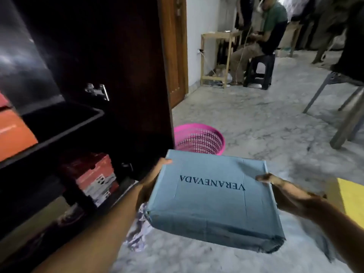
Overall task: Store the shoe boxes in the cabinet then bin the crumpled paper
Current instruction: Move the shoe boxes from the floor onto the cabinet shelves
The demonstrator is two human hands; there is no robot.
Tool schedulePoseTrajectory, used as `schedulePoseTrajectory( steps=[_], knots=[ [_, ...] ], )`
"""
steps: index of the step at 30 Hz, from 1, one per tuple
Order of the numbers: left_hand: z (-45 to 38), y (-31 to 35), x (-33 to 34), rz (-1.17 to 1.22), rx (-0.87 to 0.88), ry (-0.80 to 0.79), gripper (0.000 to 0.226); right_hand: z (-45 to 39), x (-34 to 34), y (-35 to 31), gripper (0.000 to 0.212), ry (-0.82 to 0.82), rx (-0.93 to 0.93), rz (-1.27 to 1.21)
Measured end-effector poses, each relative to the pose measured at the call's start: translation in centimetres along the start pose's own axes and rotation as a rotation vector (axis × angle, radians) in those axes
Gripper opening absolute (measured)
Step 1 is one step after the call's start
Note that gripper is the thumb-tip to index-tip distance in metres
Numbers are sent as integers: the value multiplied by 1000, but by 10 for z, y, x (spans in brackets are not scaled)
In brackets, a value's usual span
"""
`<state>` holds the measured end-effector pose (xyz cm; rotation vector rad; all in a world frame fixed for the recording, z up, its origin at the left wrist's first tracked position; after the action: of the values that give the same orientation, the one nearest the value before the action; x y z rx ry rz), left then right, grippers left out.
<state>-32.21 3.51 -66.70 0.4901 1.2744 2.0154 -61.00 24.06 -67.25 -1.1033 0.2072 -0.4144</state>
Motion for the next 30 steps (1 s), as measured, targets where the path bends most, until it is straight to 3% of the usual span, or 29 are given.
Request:
schedulePoseTrajectory(
  steps=[3, 5, 8, 11, 13, 17, 21, 25, 30],
  knots=[
    [34, 14, -50, 177, 59, 74, 60, -22, 46, -13, 99, -107, 5, -54],
    [62, 23, -89, 302, 121, 232, 67, -29, 83, -28, 88, -139, -15, -62],
    [91, 23, -152, 460, 228, 482, 59, -31, 146, -59, 93, -145, -81, -102],
    [109, 7, -189, 532, 226, 645, 60, -32, 207, -85, 94, -180, -144, -171],
    [123, -1, -199, 541, 230, 684, 62, -35, 247, -98, 92, -202, -157, -261],
    [138, 5, -200, 506, 283, 670, 89, -53, 313, -116, 58, -170, -156, -399],
    [145, 25, -195, 330, 340, 661, 69, -81, 362, -124, 83, -88, -146, -377],
    [141, 39, -210, 242, 365, 730, 41, -100, 399, -138, 92, -101, -103, -385],
    [133, 47, -232, 312, 377, 833, 53, -124, 431, -157, 114, -118, -69, -305]
  ],
)
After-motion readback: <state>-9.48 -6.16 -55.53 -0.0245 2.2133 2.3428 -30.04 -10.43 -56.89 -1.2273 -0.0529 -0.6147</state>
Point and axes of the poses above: each hand's wrist, its own z-axis away from the middle knuckle, its own x-axis out of the palm, y = z × x, the point moved 6 cm from there along -z, towards the middle knuckle, and after that the axes turned 8 degrees about -z, right-handed, at the moved point
